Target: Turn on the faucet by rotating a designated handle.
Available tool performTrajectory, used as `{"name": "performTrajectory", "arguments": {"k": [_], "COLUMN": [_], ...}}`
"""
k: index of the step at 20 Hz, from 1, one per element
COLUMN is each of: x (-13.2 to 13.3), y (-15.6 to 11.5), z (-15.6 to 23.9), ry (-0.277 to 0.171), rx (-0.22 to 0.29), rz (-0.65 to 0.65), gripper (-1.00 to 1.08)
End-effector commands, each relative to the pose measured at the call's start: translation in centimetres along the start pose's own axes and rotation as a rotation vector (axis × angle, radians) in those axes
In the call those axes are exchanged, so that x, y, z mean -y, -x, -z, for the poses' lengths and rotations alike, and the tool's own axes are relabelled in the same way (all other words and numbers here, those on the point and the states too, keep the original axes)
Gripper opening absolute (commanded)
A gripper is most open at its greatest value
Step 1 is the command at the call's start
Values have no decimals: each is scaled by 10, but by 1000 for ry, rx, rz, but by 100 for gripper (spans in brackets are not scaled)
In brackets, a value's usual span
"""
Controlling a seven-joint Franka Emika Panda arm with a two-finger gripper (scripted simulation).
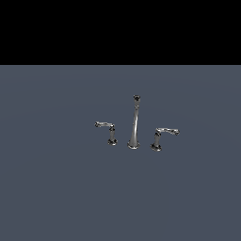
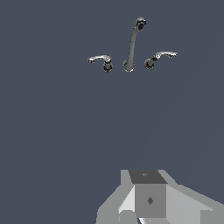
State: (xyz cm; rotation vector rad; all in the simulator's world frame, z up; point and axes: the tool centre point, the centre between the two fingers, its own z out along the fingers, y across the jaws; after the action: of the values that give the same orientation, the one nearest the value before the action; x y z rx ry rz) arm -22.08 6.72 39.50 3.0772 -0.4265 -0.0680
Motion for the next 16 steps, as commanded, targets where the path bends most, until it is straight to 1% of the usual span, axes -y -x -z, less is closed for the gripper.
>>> {"name": "performTrajectory", "arguments": {"k": [1, 16], "x": [10, 60], "y": [-5, -49], "z": [-12, -81], "ry": [-3, -21], "rx": [0, 2], "rz": [-59, -399], "gripper": [-100, -100]}}
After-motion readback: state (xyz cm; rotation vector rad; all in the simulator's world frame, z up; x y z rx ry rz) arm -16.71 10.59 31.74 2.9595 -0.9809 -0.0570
